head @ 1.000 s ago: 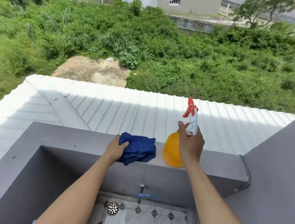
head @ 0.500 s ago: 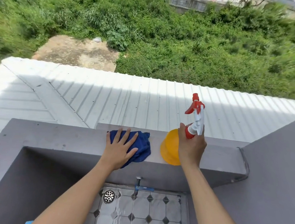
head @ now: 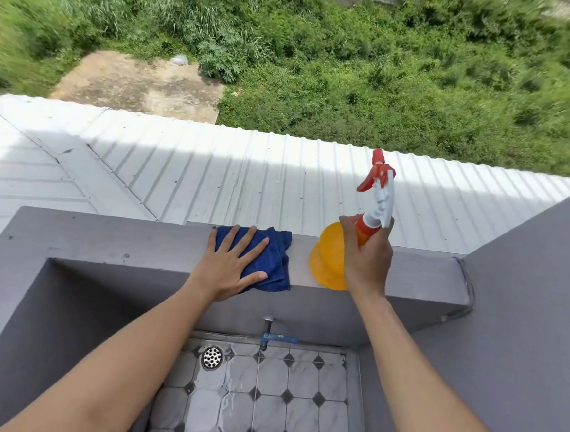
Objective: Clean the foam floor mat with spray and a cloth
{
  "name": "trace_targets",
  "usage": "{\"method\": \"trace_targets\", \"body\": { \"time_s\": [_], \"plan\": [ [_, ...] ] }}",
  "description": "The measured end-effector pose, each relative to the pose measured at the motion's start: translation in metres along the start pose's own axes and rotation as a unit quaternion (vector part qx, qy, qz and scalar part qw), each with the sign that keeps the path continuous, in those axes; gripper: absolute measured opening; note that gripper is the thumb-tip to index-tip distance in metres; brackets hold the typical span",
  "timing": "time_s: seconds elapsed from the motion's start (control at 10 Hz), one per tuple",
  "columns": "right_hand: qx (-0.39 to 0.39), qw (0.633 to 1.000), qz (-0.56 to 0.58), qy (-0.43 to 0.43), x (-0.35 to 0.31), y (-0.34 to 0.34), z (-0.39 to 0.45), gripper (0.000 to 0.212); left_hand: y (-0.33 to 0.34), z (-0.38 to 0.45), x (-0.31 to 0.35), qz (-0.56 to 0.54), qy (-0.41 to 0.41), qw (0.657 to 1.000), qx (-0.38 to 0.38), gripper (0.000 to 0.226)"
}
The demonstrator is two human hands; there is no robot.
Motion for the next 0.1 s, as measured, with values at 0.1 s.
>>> {"method": "trace_targets", "body": {
  "time_s": [0.1],
  "plan": [
    [-0.027,0.999,-0.02,-0.037,-0.001,-0.0044,-0.0047,0.058,0.0019,-0.005,0.0044,0.018,0.032,0.999,-0.029,0.078]
  ]
}}
Point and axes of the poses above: each hand's wrist, its own z-axis towards the middle knuckle, its own y-axis out of the palm, x = y × z, the point moved 10 cm from there along z, towards the middle knuckle
